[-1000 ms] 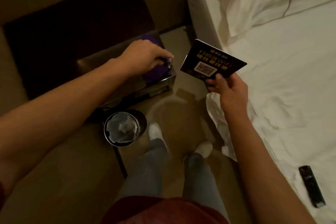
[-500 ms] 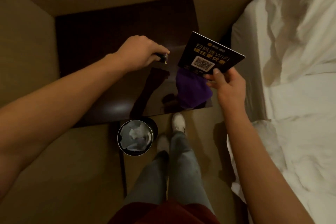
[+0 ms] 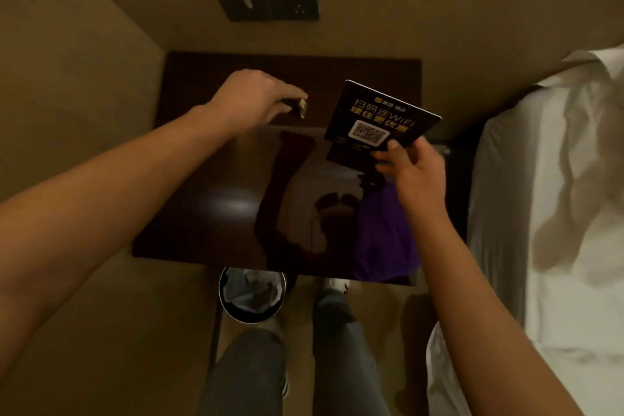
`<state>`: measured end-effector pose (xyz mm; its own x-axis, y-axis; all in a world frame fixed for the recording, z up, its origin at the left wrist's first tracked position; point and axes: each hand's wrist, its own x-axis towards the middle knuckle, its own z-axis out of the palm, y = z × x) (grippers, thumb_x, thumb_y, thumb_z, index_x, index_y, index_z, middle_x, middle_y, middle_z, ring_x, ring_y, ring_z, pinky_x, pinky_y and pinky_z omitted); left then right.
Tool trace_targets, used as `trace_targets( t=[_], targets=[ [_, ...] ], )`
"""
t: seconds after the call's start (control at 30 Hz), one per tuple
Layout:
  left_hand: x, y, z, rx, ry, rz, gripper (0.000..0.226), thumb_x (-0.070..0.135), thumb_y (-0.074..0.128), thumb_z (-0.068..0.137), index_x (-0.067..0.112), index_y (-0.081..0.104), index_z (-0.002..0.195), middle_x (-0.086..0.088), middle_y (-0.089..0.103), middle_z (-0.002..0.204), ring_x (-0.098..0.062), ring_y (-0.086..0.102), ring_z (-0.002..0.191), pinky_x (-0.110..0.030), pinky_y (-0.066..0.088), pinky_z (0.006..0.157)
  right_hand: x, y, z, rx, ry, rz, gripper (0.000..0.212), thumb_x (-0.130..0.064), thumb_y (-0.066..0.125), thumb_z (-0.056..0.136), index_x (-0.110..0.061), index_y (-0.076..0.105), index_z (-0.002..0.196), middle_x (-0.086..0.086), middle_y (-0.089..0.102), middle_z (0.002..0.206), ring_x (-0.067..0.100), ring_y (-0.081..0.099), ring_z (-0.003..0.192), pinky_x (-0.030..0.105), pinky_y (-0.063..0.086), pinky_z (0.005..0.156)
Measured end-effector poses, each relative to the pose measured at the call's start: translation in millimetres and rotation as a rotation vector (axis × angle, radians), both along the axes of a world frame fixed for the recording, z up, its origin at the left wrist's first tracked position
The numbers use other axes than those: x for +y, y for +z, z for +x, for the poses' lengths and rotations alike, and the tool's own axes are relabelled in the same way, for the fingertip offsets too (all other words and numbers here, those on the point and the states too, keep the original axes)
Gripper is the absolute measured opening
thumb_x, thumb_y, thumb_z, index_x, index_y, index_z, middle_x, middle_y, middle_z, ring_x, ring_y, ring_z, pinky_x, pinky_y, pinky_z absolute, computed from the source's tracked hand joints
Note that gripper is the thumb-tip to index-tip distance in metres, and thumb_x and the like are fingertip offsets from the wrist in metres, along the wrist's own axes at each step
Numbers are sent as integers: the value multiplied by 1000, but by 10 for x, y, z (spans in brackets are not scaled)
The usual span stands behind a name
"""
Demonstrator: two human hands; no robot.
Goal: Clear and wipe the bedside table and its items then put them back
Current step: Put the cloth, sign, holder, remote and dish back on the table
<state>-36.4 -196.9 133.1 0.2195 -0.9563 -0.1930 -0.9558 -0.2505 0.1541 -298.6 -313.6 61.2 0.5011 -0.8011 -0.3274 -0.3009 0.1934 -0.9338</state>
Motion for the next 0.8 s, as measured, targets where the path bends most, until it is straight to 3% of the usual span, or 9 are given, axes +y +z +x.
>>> trace_targets(
  t=[0.17, 0.47, 0.57, 0.8],
  targets=[
    [56, 4, 374, -14, 82, 42, 42, 23, 64, 99, 27, 59, 140, -6, 68, 132, -29, 64, 120, -48, 53, 93, -142, -20, 418, -1, 89, -35, 19, -14, 56, 105, -19, 63, 123, -2, 74, 110, 12, 75, 96, 30, 63, 79],
    [245, -164, 1193, -43, 146, 23, 40, 21, 66, 98, 28, 62, 137, -10, 71, 124, -35, 66, 110, -42, 49, 80, -201, -5, 1385, 24, 196, -90, 20, -14, 55, 106, -15, 63, 124, 1, 74, 110, 15, 75, 95, 29, 63, 77],
    [323, -272, 1521, -29, 157, 52, 40, 22, 65, 98, 30, 61, 137, -9, 71, 124, -35, 65, 108, -36, 42, 74, -172, -48, 1725, 31, 204, -81, 21, -12, 54, 106, -11, 62, 125, 6, 73, 111, 23, 75, 96, 35, 63, 80],
    [434, -374, 1984, -36, 163, 62, 40, 23, 66, 97, 31, 62, 136, -8, 71, 126, -36, 64, 110, -41, 48, 80, -64, -202, 2180, 57, 254, -123, 24, -13, 55, 106, -11, 62, 129, 8, 73, 115, 22, 75, 98, 33, 63, 78]
  ],
)
